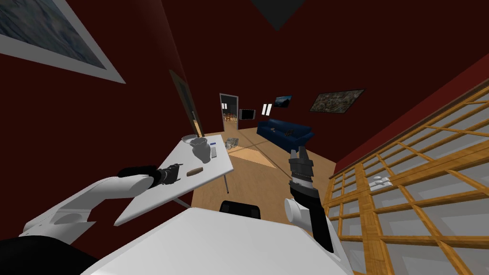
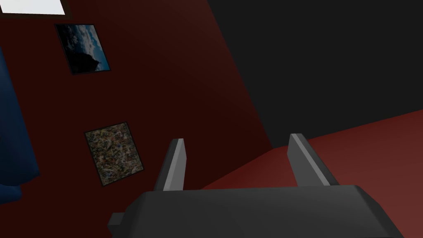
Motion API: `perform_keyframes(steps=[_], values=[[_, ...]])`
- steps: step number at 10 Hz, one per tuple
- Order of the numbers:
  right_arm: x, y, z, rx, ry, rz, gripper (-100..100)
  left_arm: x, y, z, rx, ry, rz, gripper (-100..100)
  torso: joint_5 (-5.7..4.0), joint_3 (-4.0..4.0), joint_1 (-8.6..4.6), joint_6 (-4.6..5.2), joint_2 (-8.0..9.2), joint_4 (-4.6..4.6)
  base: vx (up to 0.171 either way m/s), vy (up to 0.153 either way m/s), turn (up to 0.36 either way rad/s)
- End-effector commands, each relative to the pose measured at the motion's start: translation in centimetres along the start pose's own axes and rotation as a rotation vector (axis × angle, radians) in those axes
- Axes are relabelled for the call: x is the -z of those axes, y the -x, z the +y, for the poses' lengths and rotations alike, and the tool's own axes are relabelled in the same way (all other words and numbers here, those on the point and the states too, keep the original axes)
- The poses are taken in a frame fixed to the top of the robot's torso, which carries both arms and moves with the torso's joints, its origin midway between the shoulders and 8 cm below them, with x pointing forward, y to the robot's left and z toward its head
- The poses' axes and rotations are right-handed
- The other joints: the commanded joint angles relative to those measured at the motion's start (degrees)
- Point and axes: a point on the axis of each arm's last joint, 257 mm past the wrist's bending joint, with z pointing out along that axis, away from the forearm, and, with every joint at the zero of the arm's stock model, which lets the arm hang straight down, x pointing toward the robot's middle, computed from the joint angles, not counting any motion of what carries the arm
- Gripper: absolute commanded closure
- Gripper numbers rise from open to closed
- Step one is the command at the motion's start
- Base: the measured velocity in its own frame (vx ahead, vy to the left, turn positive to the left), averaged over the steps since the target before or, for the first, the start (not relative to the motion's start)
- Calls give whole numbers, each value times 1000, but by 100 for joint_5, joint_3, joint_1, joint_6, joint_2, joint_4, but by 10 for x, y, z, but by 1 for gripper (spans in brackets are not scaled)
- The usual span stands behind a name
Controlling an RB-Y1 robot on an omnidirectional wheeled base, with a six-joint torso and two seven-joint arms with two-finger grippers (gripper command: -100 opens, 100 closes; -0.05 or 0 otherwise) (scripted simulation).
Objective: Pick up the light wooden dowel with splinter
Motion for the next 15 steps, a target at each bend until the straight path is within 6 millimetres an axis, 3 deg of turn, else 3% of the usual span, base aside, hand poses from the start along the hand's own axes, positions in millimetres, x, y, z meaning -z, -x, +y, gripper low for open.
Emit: perform_keyframes(steps=[1,10,15], values=[[0,0,0,0,0,0,0,-1,9,7,23,51,-12,-100,0,0,0,0,0,0,8,-11,-73],[0,0,0,0,0,0,0,1,34,35,109,270,-46,-100,-1,-1,-3,1,-1,0,9,-10,-60],[0,0,0,0,0,0,0,5,39,53,158,404,-47,-100,-3,-3,-11,0,-5,-1,18,-26,-71]])
